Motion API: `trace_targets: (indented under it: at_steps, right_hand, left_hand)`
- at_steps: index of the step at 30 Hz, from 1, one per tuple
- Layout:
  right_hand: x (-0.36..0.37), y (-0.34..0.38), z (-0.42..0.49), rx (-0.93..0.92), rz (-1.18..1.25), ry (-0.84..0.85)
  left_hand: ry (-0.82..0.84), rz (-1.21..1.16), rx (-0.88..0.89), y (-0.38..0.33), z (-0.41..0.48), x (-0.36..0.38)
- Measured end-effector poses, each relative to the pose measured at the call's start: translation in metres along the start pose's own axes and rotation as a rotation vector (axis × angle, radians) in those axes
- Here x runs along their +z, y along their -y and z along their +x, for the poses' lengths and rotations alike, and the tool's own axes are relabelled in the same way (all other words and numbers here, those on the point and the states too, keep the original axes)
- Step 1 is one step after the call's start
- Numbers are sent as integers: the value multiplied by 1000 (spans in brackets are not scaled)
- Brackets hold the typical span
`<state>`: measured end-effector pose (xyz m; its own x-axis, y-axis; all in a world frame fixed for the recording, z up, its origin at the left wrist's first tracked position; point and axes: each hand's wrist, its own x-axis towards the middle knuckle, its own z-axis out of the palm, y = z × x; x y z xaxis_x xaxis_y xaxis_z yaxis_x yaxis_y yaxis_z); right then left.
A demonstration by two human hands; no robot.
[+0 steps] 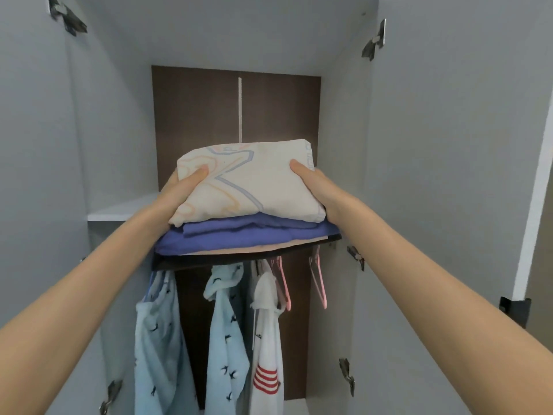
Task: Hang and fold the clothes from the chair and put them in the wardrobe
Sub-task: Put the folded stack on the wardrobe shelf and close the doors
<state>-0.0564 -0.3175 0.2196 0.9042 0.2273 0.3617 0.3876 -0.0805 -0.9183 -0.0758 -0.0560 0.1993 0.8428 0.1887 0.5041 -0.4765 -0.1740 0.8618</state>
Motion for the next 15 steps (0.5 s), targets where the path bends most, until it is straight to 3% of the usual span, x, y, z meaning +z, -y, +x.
trace_targets:
  at_steps: [8, 15]
  right_hand:
    - [18, -8, 114, 25, -16, -1]
    - [29, -38, 200, 137, -4, -53]
  left_hand:
    - [32, 52, 24, 19, 109, -17]
    - [178, 65, -59, 71, 219, -22]
